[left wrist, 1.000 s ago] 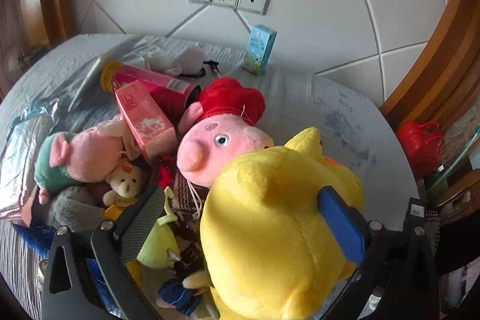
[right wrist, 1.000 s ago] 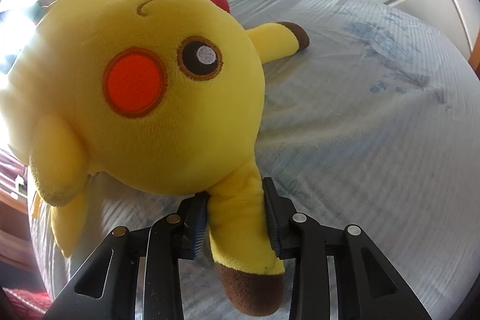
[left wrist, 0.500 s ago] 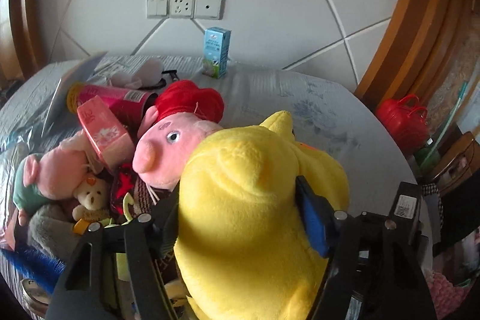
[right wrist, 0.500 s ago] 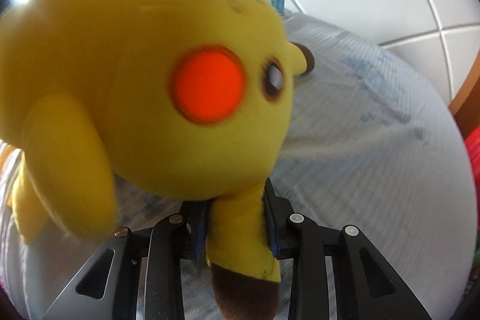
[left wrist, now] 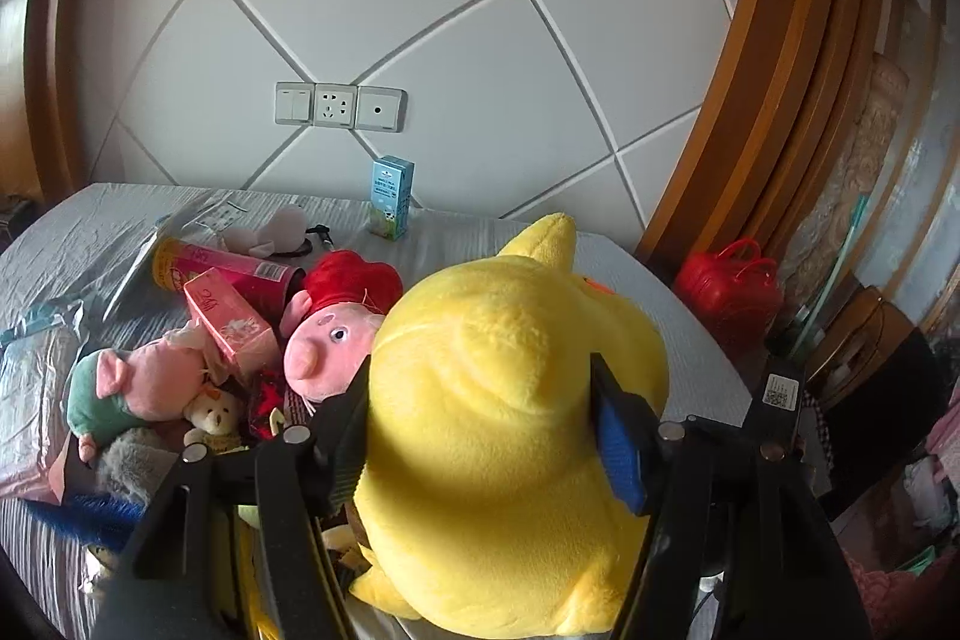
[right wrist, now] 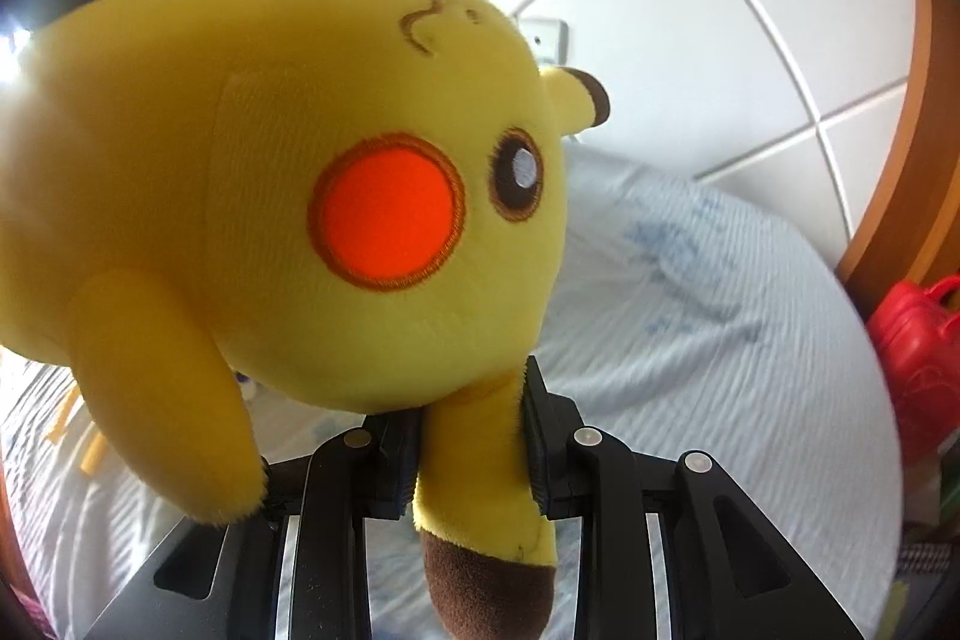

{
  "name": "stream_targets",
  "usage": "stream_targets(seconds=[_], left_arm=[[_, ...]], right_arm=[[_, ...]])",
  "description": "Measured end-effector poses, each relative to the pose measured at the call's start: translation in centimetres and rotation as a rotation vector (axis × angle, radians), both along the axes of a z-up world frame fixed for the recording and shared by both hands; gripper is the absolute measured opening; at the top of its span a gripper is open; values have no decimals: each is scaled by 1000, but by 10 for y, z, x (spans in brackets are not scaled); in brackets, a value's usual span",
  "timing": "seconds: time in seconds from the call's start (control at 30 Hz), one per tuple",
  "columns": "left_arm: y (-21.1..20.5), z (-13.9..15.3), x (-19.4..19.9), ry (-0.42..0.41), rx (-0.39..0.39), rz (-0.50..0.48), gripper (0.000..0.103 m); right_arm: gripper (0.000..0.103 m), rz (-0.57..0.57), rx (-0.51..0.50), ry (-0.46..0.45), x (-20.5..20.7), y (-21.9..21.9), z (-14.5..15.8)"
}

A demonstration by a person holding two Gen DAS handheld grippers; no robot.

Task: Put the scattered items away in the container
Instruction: 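Lift the Pikachu plush off the pile with both tools, then carry the held Pikachu with both tools over to the blue crate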

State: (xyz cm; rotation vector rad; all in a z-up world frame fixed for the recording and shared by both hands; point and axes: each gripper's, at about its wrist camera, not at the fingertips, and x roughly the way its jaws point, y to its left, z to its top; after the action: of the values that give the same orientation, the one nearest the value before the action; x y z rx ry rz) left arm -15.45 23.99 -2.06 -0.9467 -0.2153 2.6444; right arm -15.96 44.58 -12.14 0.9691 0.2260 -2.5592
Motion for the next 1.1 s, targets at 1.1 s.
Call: stream_targets(seconds=[1.1], left_arm=[[-233,50,253,119,36,430,65]], right_arm=[[28,396,-62,155,129,-223,54]])
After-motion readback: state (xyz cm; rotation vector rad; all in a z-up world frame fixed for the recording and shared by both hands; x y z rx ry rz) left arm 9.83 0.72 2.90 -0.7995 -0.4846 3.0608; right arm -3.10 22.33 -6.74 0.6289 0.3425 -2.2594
